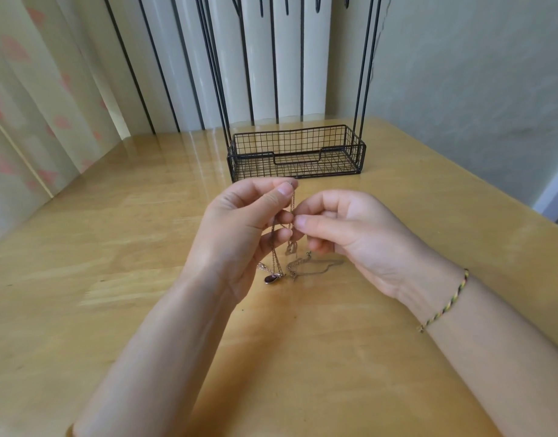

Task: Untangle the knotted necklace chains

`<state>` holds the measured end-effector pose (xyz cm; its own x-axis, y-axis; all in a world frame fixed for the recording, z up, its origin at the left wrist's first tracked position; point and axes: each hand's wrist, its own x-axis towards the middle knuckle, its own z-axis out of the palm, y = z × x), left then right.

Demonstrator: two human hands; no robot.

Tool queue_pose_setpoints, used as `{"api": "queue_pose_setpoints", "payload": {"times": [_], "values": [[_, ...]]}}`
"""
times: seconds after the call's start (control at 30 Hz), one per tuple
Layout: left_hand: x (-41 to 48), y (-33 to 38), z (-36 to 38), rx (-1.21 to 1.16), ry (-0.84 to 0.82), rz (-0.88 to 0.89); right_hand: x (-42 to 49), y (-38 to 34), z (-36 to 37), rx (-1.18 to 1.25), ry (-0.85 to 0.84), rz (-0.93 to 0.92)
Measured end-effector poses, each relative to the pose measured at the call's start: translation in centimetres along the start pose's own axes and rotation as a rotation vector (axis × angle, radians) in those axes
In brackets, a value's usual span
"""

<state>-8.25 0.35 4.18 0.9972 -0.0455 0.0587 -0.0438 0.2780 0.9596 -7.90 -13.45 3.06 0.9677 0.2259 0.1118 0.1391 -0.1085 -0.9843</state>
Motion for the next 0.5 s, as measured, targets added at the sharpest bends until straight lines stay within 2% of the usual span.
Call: {"api": "queue_pose_setpoints", "payload": {"times": [0.5], "values": [[-0.08,0.01,0.06,0.065,-0.002,0.018,0.08,0.24,0.54,-0.101,0.044,-0.069]]}}
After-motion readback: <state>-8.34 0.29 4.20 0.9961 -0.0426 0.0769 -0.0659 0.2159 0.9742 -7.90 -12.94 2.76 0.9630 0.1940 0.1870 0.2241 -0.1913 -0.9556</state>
